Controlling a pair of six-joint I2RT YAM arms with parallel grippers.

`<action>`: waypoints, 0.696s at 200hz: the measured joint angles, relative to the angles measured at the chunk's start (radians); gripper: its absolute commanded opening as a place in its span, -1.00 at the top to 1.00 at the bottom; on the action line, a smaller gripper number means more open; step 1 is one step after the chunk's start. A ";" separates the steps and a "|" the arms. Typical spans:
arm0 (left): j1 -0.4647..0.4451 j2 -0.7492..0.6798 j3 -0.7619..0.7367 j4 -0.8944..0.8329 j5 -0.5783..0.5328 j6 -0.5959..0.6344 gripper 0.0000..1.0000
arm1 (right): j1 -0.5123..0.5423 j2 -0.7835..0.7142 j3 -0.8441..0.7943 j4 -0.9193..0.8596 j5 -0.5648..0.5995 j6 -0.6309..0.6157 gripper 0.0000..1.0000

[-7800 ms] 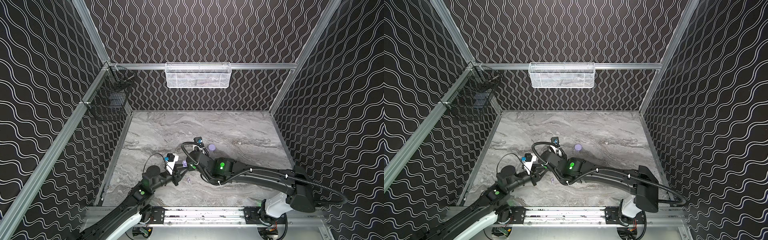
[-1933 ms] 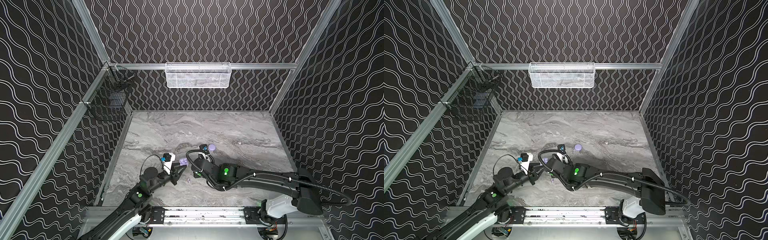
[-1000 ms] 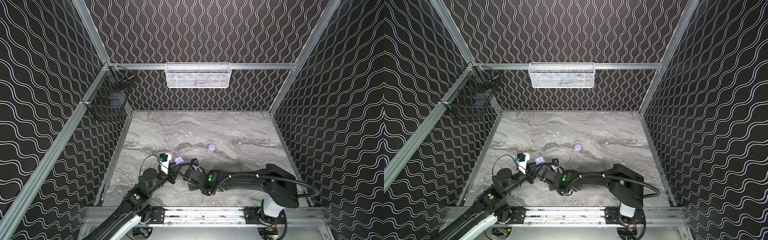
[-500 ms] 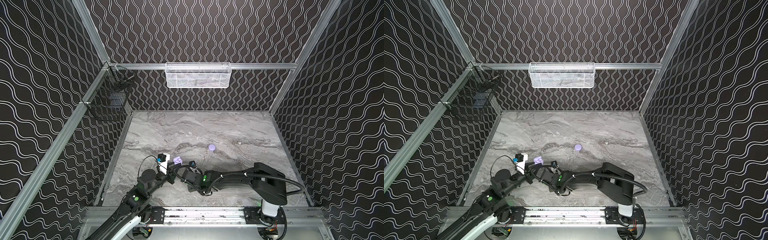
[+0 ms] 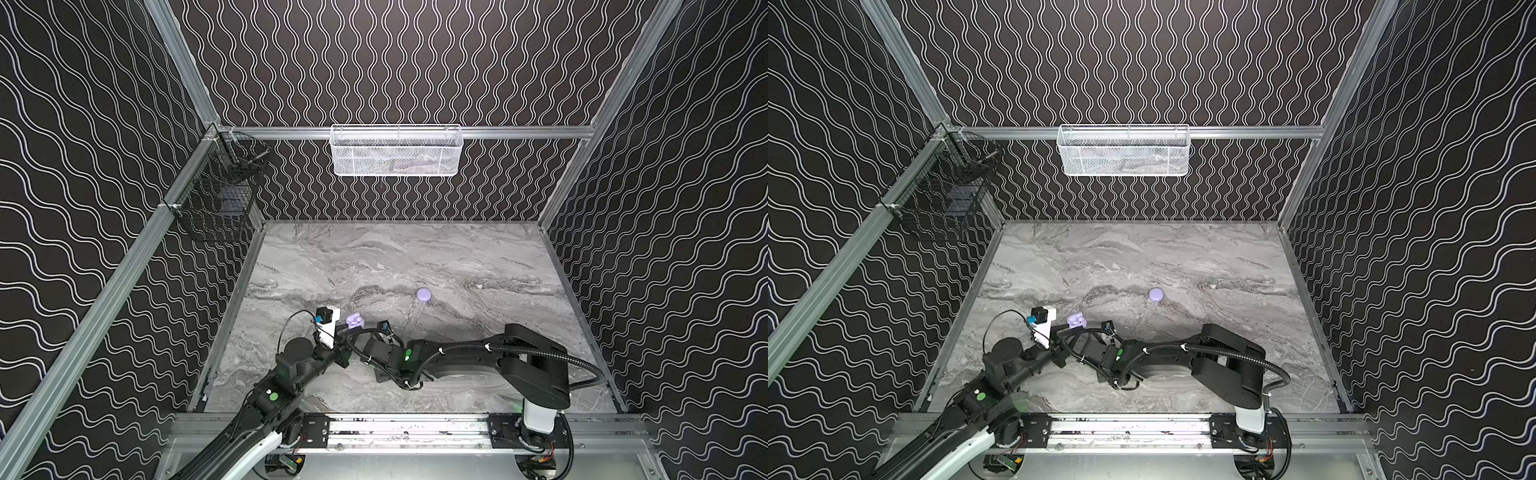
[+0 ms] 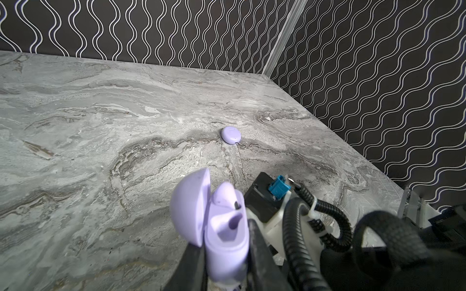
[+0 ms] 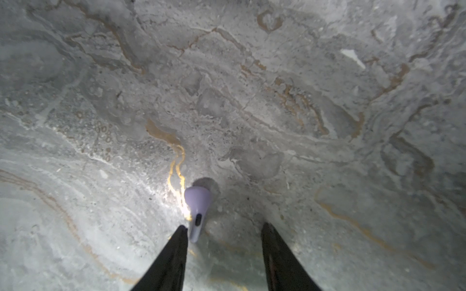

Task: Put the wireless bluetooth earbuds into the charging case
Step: 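Lower the open right gripper around the lavender earbud on the table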

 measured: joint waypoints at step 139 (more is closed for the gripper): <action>0.000 0.008 0.000 0.000 0.003 0.000 0.67 | -0.002 -0.015 -0.012 0.007 0.000 -0.006 0.17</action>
